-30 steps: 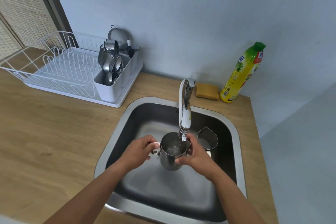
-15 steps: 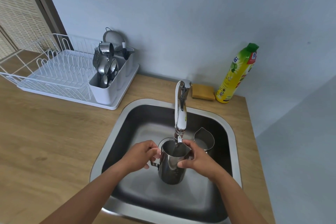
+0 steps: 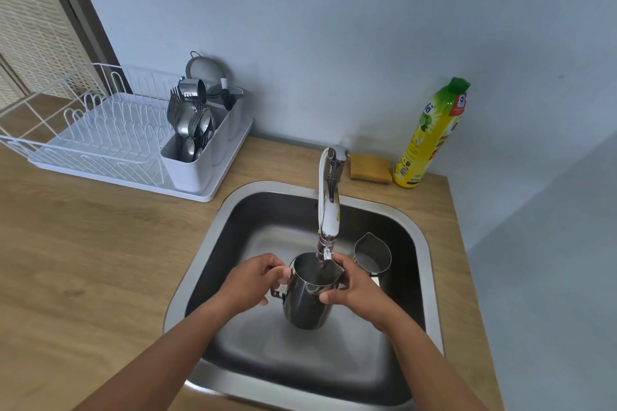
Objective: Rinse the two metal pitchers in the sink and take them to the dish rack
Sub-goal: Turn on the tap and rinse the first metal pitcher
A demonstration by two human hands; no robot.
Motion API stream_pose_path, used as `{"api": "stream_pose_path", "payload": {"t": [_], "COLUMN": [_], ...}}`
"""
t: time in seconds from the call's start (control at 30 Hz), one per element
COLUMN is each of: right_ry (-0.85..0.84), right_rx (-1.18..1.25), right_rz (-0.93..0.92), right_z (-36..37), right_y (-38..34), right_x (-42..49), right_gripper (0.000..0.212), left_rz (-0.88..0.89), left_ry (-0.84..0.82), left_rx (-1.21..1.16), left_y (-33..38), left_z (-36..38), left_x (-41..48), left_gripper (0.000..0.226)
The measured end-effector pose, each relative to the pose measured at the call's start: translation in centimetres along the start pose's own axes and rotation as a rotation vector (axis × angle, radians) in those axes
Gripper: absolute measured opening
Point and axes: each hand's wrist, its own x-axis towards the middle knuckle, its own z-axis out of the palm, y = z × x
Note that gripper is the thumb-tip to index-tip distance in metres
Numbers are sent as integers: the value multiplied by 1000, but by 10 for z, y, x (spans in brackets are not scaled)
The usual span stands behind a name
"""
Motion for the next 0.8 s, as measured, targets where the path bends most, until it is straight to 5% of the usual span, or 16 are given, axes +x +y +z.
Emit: {"api": "stream_pose_path", "payload": {"t": [0.6,0.8], "right_ry": [51,83], "right_rx": [186,139], "right_rz": [73,171], "right_z": [-1,1], "right_y": [-5,-7], "right_x": [6,9], "right_gripper": [61,41], "left_rz": [-110,-195], "left_ry": [12,-27], "left_rx": [-103,-170], "left_y": [6,5], "left_z": [3,6], "left_x": [3,8], "left_gripper": [19,25]}}
